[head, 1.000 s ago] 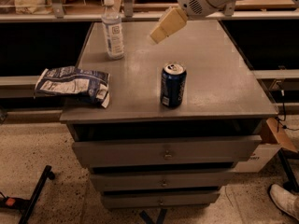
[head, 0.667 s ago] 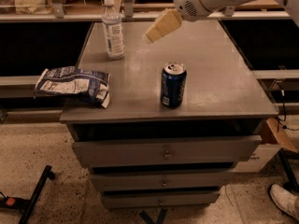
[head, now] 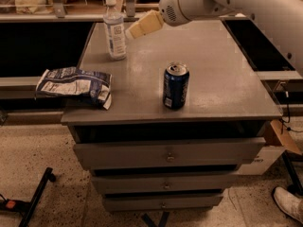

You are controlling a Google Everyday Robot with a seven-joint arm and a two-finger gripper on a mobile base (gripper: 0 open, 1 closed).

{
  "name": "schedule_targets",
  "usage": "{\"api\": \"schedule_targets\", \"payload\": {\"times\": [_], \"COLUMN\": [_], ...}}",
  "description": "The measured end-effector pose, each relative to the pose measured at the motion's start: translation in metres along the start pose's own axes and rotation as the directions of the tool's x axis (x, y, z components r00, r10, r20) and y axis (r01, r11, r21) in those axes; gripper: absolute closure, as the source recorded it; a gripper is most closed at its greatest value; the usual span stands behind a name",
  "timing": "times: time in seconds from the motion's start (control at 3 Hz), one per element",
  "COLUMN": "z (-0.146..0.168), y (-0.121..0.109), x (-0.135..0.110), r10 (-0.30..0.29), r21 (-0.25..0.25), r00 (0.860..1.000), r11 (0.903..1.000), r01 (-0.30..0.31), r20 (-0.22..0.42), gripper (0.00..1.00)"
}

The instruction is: Move blue plastic bottle near pepsi can

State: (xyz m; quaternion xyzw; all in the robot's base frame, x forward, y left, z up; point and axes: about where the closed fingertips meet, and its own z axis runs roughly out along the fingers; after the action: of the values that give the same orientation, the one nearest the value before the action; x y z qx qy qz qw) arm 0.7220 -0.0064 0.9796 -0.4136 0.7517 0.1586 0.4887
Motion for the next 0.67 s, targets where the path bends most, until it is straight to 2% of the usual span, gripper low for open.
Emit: {"api": "schedule_targets", "payload": {"times": [0.33,0.67], "z": [0.027,0.059], "y": [-0.001,-0.001], "x": [-0.008,-0.013], "r10": [0.045,0.081], "r21": [-0.001,-0.027], "r00": [0.998,0.992], "r11": [0.9990,0.9965], "r01": [-0.045,-0.079], "r20": [0.045,0.094], "gripper": [0.00,0.00]}}
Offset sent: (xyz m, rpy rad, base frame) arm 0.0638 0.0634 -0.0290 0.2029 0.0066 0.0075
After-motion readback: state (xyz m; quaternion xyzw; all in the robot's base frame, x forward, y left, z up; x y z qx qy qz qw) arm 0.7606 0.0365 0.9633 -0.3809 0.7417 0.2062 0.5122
